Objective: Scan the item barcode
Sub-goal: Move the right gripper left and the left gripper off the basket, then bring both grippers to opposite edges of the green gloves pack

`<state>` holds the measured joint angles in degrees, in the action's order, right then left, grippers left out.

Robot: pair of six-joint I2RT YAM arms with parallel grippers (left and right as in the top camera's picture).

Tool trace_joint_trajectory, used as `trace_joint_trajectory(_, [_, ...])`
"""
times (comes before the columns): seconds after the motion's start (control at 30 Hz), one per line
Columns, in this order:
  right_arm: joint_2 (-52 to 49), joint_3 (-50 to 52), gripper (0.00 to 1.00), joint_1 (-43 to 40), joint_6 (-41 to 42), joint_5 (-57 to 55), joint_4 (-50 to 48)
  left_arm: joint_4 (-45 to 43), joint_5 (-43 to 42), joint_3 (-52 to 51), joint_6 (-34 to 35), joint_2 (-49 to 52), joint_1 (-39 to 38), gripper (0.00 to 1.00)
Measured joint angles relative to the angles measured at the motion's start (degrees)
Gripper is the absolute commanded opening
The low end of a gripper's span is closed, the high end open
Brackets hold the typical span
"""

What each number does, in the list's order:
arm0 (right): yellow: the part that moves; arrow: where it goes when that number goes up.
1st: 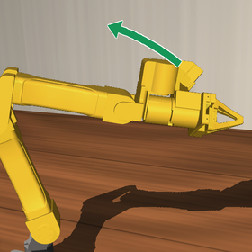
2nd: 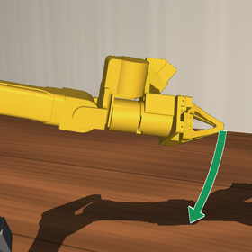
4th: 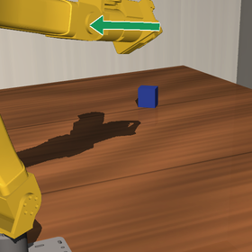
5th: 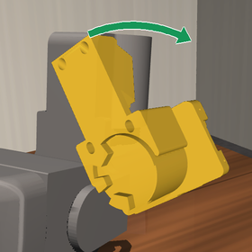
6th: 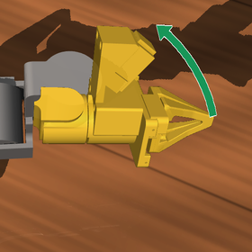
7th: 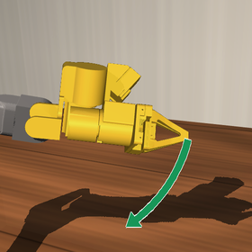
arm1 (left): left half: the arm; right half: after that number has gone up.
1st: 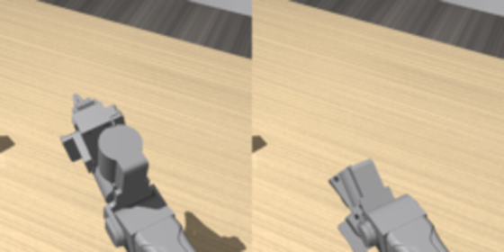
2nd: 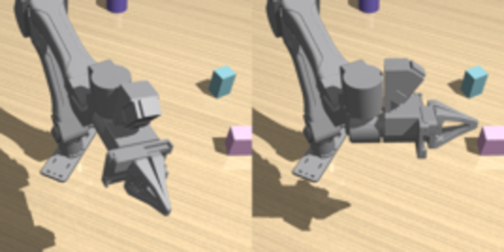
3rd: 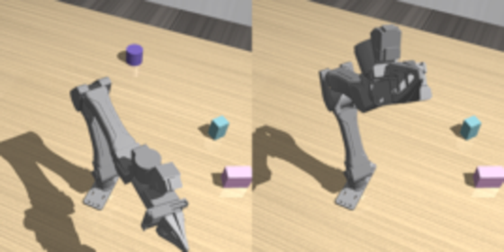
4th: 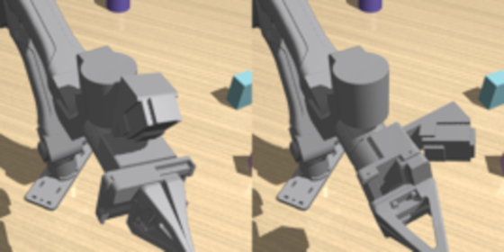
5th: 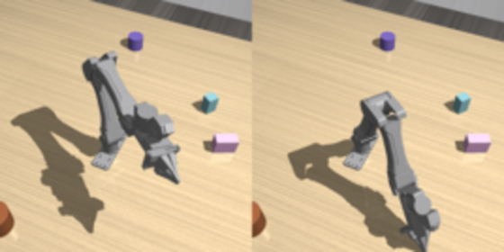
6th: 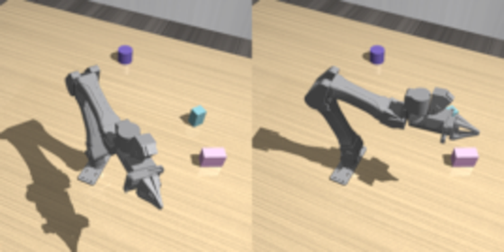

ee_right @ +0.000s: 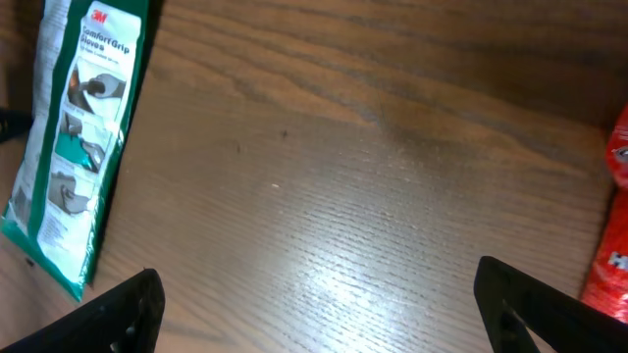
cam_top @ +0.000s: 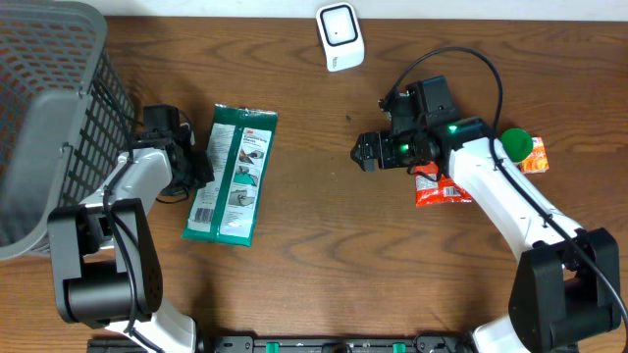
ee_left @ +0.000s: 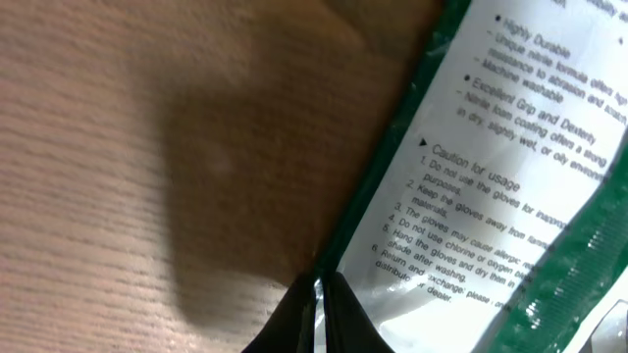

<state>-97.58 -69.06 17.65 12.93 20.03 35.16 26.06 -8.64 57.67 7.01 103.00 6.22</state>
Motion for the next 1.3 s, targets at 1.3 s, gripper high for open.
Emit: trace_joint_trajectory(1.3, [0.0,15.1,0.8,8.1,20.3,5.7,-19.5,-0.8,-5.9,-1.0,9.4,0.0,-20.7,0.14])
